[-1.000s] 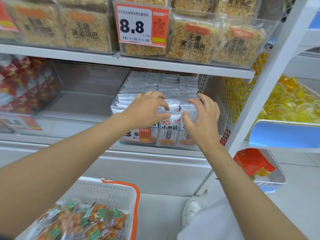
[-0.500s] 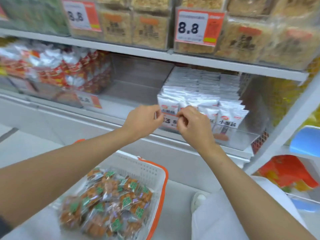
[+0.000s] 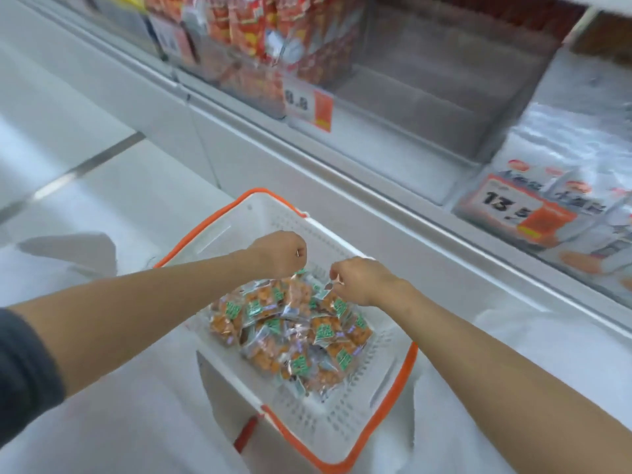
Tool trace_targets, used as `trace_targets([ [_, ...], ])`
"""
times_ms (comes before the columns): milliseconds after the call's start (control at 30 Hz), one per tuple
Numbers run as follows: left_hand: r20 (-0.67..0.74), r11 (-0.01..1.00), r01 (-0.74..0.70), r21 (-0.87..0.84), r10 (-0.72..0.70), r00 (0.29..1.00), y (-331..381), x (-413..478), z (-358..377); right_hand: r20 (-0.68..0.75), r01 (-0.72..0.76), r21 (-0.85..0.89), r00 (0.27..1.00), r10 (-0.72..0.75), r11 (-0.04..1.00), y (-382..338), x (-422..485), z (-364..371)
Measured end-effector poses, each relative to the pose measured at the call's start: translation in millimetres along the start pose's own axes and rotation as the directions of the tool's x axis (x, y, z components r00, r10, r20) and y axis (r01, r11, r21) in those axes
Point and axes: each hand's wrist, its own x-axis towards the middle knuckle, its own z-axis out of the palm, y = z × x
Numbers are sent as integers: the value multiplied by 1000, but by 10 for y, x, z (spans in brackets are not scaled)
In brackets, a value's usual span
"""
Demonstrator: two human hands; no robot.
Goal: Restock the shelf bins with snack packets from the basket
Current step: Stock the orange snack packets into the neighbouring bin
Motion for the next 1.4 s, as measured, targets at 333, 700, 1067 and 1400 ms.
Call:
trace_targets([
  [333,249,988,4,153,-43,967,-586,679,162,293,-59,82,956,32,995,-159,1147,952],
  [700,373,993,-35,115,-10,928,-1020,650,43,223,-235,575,967,126,784,-413,1261,1002],
  [1067,193,823,-35,-567,174,966,-580,586,-569,58,-90,978,984,170,188,-174,775,-586],
  [1400,-6,276,-16,-961,38,999,-412,523,-872,-187,119,970,924,334,214,-47,330,-999],
])
